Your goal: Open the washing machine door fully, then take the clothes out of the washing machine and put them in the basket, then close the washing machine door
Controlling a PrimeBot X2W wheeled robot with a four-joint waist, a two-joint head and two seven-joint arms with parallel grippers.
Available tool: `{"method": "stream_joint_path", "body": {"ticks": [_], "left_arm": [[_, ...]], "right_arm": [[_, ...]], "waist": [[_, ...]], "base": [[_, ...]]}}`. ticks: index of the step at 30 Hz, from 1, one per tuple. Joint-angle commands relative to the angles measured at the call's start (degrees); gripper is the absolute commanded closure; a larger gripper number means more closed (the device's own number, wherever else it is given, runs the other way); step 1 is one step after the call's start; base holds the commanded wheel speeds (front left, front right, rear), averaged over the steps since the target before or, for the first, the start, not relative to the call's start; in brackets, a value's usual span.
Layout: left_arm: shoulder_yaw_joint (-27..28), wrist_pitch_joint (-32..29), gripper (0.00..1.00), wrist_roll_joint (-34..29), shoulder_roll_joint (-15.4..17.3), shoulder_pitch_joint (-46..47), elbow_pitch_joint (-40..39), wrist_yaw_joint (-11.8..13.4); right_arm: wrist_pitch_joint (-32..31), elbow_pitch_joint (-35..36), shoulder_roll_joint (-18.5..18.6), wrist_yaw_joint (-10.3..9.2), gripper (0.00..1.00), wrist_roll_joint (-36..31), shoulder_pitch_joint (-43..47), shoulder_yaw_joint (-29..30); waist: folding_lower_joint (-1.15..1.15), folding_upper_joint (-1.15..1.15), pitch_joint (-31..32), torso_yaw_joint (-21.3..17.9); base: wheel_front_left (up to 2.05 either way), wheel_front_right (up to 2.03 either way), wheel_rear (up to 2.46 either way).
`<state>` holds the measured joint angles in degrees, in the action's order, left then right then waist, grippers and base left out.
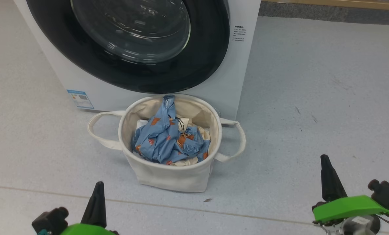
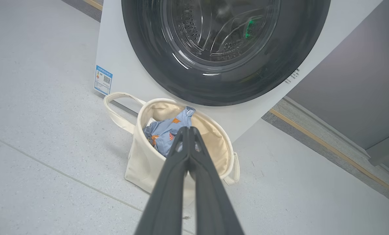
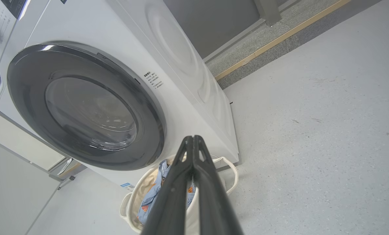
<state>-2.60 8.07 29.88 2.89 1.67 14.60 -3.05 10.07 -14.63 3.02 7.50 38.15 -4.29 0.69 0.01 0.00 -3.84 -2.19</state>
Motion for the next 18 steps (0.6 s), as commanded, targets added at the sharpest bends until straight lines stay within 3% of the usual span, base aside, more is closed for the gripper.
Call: {"method": "stream_joint_path", "body": {"ticks": [1,18], "left_arm": [[1.3,-0.5,1.00,1.8,0.0,2.3,-1.6,-0.4],[2.9,-3.4,1.00,13.9,0.0,2.8,-1.4,-1.2]], "right_arm": [[-0.5,1.7,0.9,0.00,1.00,1.7,-1.7,-0.1],[-3.2,1.5,1.2,0.00,1.00,12.7,-1.7,0.4]], "waist": [[0.00,0.00,0.1,0.0],[0.00,0.00,0.8,0.5]], "base": [[0.00,0.00,0.00],[0.00,0.00,0.00]]}}
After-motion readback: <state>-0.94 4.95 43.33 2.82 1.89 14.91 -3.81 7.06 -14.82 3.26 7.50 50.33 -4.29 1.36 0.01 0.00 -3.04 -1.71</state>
